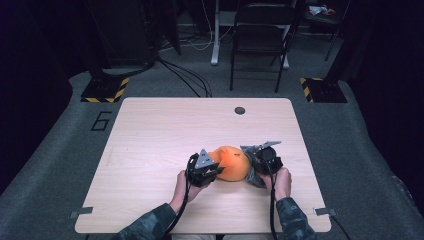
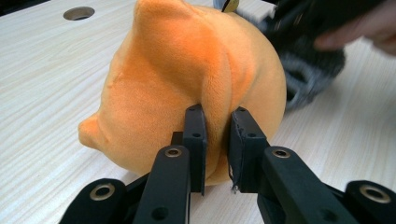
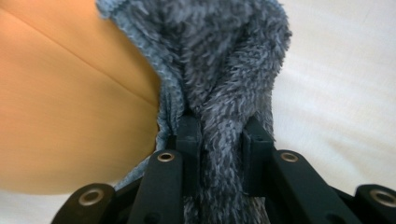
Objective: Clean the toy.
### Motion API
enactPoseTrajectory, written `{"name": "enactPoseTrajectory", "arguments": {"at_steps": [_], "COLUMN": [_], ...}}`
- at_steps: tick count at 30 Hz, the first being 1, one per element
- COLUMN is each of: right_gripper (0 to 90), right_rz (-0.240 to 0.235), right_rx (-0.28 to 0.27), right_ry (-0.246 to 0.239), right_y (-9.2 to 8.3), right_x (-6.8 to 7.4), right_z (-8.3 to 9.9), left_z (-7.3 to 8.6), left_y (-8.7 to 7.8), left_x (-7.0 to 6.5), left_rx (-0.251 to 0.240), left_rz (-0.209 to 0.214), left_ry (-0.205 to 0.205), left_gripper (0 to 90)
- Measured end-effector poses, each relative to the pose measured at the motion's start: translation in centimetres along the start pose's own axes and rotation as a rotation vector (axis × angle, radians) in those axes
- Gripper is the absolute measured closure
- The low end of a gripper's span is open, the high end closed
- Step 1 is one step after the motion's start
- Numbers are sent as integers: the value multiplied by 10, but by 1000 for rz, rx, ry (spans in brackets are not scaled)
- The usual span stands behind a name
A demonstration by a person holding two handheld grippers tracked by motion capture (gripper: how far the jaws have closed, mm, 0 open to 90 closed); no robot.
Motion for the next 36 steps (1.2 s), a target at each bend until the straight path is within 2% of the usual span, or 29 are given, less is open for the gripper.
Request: {"name": "enactPoseTrajectory", "arguments": {"at_steps": [3, 5, 7, 10, 11, 12, 15, 17, 18, 19, 21, 24, 26, 27, 29, 33, 36], "right_gripper": [730, 730, 731, 734, 734, 736, 737, 737, 737, 737, 736, 734, 733, 733, 733, 733, 733], "right_rz": [-10, -3, 0, 7, 7, 2, -26, -73, -73, -116, -163, -204, -191, -176, -167, -156, -141], "right_rx": [11, 19, 22, -23, -23, -83, -180, -241, -241, -285, -314, -298, -269, -267, -263, -254, -241], "right_ry": [1, -15, -11, 8, 8, 7, 16, 8, 8, -24, -54, -119, -161, -174, -166, -163, -155], "right_y": [11, 10, 7, -10, -10, -24, -51, -67, -67, -79, -85, -79, -67, -62, -59, -59, -58], "right_x": [-1, 0, 1, -5, -5, -8, -3, 8, 8, 26, 47, 75, 84, 85, 86, 76, 72], "right_z": [5, 4, 3, -6, -6, -16, -35, -47, -47, -57, -64, -64, -59, -57, -56, -54, -52], "left_z": [0, 1, 1, 0, 0, 0, 0, 0, 0, -1, -1, -1, 0, 1, 1, 0, 0], "left_y": [-1, -1, -1, -2, -2, -2, -1, -1, -1, -1, -1, 0, 1, 1, 1, 2, 2], "left_x": [3, 3, 3, 3, 3, 3, 3, 3, 2, 3, 2, 2, 2, 2, 3, 1, 1], "left_rx": [-4, -5, -4, -5, -5, -5, -7, -8, -8, -11, -9, -10, -4, 0, 0, -1, 1], "left_rz": [6, 9, 10, 15, 15, 16, 16, 16, 17, 12, 13, 12, 7, 12, 16, 15, 21], "left_ry": [-25, -28, -22, -24, -24, -24, -26, -27, -27, -23, -24, -21, -19, -27, -30, -13, -16], "left_gripper": [784, 783, 782, 781, 781, 781, 781, 781, 781, 780, 780, 780, 778, 778, 778, 778, 778]}}
Point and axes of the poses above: each handheld gripper's, and its own axes: y roughly forward along the jaws, z roughly out of its underside, x roughly to its left, the point moved 7 cm from there along y, roughly forward along the jaws, and after that the axes turned 6 degrees about -x, right-handed, at the moved point
